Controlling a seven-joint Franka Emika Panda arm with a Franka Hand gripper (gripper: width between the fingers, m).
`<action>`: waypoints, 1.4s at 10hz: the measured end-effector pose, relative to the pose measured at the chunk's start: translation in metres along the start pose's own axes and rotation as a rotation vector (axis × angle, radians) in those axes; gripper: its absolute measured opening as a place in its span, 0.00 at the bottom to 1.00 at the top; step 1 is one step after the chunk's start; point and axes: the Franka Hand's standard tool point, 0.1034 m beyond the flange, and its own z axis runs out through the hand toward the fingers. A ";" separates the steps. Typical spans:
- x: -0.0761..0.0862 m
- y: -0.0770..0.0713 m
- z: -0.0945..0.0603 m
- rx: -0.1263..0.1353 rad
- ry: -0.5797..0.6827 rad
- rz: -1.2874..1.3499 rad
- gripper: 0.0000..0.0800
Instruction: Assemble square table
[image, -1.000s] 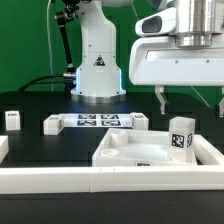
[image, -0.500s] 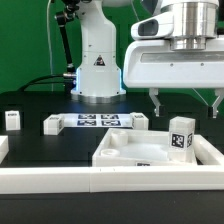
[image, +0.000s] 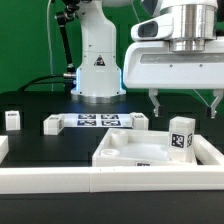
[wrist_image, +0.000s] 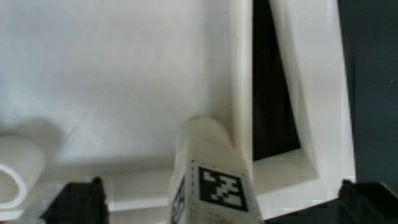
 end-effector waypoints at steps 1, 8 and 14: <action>-0.014 0.005 0.002 0.006 0.021 -0.008 0.81; -0.072 0.029 0.003 -0.006 -0.016 -0.071 0.81; -0.101 0.042 0.007 -0.017 -0.037 -0.319 0.81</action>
Offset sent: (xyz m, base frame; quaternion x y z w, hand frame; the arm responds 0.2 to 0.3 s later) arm -0.0405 -0.0076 0.0018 0.0090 0.0016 -0.0720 0.9974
